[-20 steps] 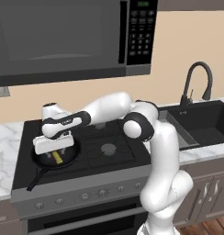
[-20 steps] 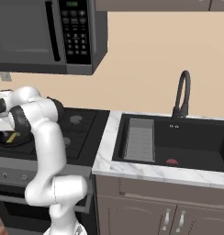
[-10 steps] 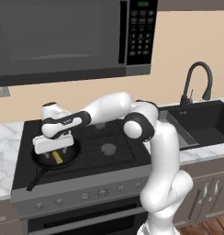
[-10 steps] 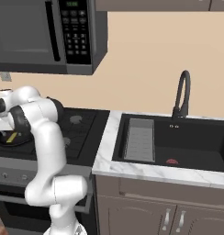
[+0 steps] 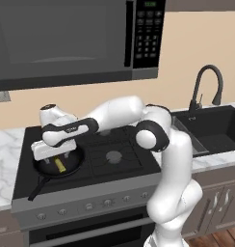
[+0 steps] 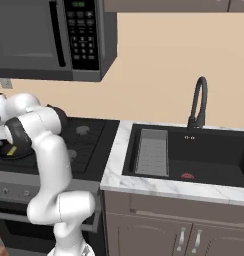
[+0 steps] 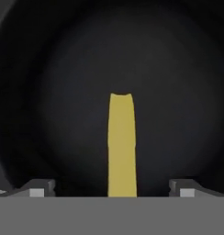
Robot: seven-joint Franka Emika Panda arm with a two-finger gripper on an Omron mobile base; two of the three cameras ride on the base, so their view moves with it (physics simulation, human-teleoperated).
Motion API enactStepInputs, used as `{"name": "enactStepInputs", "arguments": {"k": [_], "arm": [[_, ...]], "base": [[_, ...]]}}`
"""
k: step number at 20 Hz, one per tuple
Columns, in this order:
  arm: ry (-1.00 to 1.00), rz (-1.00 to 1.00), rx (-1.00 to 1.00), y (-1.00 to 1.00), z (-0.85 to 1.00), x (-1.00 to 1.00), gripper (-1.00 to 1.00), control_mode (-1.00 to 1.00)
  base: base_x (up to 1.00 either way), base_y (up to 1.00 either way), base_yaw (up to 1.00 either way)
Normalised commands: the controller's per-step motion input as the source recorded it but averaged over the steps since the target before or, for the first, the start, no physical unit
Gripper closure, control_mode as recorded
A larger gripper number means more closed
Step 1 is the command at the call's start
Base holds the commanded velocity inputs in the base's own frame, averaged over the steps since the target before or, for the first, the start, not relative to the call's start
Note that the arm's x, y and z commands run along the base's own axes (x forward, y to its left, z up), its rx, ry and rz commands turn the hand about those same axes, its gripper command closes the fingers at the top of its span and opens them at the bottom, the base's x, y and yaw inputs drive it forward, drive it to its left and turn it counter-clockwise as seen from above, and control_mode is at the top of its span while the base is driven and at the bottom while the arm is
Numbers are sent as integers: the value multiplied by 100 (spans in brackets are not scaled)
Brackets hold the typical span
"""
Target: Pick up the butter stick and place it in the pan. Then turn on the burner for the pan.
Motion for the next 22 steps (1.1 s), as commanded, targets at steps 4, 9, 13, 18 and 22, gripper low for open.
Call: {"name": "enactStepInputs", "arguments": {"k": [4, 9, 13, 18, 22], "arm": [[-14, -1, 0, 0, 37, -23, -100, -100], [-16, 0, 0, 0, 27, -31, -100, -100], [-12, 0, 0, 0, 6, -42, -100, -100], [-10, 0, 0, 0, 11, -39, -100, -100], [0, -1, 0, 4, 17, -44, -100, -100]], "base": [[0, 0, 0], [0, 0, 0], [0, 0, 0], [0, 0, 0], [0, 0, 0]]}}
